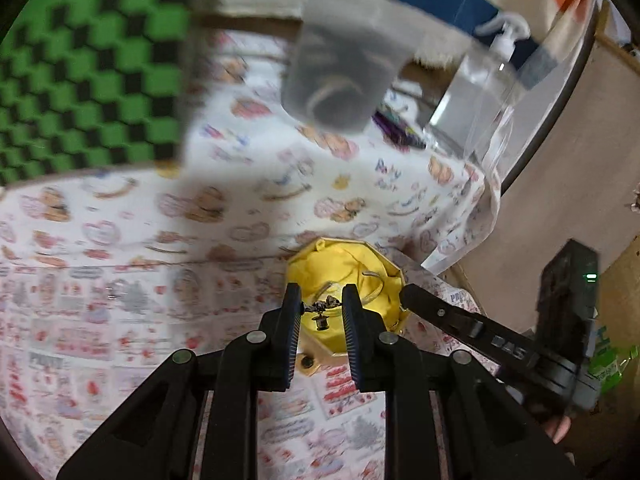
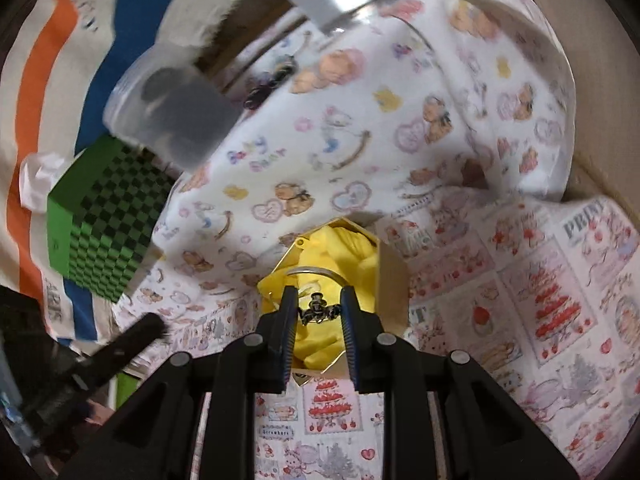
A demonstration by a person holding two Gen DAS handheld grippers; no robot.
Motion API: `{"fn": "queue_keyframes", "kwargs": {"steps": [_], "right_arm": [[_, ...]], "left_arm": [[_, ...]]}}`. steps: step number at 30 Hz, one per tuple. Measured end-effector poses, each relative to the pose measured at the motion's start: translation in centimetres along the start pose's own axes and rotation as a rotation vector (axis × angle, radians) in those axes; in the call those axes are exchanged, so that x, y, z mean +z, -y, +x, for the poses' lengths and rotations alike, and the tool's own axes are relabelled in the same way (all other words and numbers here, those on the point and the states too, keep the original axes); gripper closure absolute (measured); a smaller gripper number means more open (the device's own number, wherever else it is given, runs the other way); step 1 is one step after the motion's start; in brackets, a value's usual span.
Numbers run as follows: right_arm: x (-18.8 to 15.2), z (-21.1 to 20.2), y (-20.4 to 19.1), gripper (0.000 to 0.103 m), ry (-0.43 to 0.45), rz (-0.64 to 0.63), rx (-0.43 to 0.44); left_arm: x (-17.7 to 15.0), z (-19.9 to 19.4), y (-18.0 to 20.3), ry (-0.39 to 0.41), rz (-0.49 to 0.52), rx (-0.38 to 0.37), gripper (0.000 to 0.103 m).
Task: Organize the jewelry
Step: 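Carry both held pieces over the yellow-lined box and open both tools, then lift both tools away from the yellow-lined box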
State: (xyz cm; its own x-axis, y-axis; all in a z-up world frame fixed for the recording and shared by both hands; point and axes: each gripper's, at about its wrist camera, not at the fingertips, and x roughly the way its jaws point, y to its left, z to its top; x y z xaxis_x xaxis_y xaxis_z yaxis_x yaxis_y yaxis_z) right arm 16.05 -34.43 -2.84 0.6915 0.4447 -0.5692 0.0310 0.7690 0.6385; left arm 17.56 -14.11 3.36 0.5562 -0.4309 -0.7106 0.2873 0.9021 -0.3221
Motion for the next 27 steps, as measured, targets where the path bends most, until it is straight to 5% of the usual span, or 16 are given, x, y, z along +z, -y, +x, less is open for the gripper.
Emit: {"fn": "queue_keyframes", "kwargs": {"steps": [13,16,27], "right_arm": [[0.3,-0.6,0.6,0.081,0.015,0.021,0.018],[0.4,-1.1,0.6,0.069,0.028,0.027,0.034],[0.1,-4.4,-2.3,0.062,0.127,-0.065,-0.019]], "left_arm": [[-0.7,3.6,0.7,-0.046,0.002,-0.032,0.083],[-0.6,3.3,1.1,-0.016,0.027,-0.016,0.082],[-1.1,-3.9,0.2,0.152,0.135,0.149,0.079]]}}
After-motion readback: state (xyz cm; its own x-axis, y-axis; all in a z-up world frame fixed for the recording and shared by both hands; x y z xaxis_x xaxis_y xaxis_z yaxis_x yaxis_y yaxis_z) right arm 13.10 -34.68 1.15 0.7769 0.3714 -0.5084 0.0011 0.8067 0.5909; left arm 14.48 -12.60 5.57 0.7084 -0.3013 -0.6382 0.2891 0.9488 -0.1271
